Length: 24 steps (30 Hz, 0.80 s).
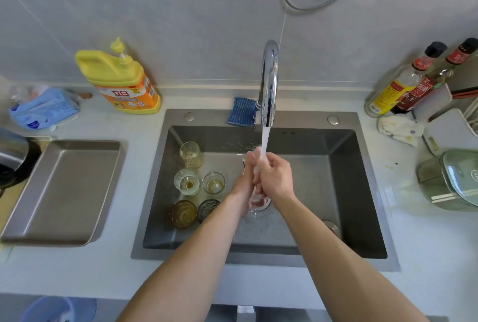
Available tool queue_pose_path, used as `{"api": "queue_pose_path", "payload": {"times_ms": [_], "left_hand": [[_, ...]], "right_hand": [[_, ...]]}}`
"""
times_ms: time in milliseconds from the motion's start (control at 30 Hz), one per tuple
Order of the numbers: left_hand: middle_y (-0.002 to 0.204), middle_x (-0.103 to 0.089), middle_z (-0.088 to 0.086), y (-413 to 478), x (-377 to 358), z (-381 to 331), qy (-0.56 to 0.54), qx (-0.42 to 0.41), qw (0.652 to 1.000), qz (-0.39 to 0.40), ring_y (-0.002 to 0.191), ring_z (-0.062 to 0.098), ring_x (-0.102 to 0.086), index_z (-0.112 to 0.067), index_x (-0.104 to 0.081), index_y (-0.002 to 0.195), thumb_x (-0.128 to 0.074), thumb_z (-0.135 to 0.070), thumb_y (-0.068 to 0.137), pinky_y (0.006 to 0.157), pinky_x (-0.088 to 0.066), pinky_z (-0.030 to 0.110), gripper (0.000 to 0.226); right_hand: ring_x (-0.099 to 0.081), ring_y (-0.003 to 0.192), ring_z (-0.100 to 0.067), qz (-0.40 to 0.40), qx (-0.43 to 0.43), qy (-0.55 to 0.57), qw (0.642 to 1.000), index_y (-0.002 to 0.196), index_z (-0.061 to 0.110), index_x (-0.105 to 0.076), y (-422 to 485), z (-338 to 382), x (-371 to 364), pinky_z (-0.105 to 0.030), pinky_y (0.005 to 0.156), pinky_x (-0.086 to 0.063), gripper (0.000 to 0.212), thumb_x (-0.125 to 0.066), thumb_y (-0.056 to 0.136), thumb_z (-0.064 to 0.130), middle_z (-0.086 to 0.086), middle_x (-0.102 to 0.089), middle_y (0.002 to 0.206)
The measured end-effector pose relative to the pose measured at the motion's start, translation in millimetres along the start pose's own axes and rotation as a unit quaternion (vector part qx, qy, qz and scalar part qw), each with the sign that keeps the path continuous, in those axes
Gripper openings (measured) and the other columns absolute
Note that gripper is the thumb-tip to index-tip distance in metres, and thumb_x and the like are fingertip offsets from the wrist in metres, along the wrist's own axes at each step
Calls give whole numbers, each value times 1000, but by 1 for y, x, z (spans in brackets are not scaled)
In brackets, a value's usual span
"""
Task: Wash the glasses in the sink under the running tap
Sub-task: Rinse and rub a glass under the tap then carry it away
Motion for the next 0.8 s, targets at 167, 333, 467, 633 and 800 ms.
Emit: {"api": "queue_pose_path", "payload": {"times_ms": [167,333,467,633,800], "left_hand": [[113,-69,11,-39,-6,-27,-106,23,993,43,113,25,-64,-17,-62,129,-41,-81,93,96,-52,38,76],[101,-70,7,-39,-7,-34,-214,39,975,53,96,21,-67,-17,-67,106,-57,-59,98,84,-55,35,44],[108,-76,11,-34,-3,-38,-254,89,963,21,96,24,-73,-12,-76,111,-66,-48,95,70,-59,36,41],[86,-76,11,-38,9,-32,-179,106,975,79,68,23,-73,-5,-79,84,-69,-54,93,56,-58,21,51],[85,-76,15,-47,15,-32,-195,103,975,33,65,30,-76,-1,-67,114,-44,-56,106,56,-64,33,60]], "right_hand": [[-53,74,-23,-61,123,-225,965,66,18,-57,23,-11,6,-39,68,-43,47,-47,104,44,2,-61,68],[-53,127,-18,68,146,-171,972,130,18,-66,21,-35,9,-39,112,-42,45,-42,105,47,-2,-62,133],[-46,139,-15,136,122,-173,968,130,45,-57,19,-35,13,-48,120,-35,30,-56,101,49,9,-56,141],[-43,146,-26,97,-57,-31,993,155,36,-36,31,-37,25,-54,117,-39,83,-53,86,78,0,-37,161],[-67,76,-17,-39,-26,-26,999,92,12,-64,31,-32,39,-39,73,-59,38,-79,86,46,-3,-72,86]]}}
Point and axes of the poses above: each hand's wrist, its own y-axis towards the middle knuckle, its own x-axis out of the back of the hand, z = x × y, the point moved 1 cm from there along y, towards the middle knuckle
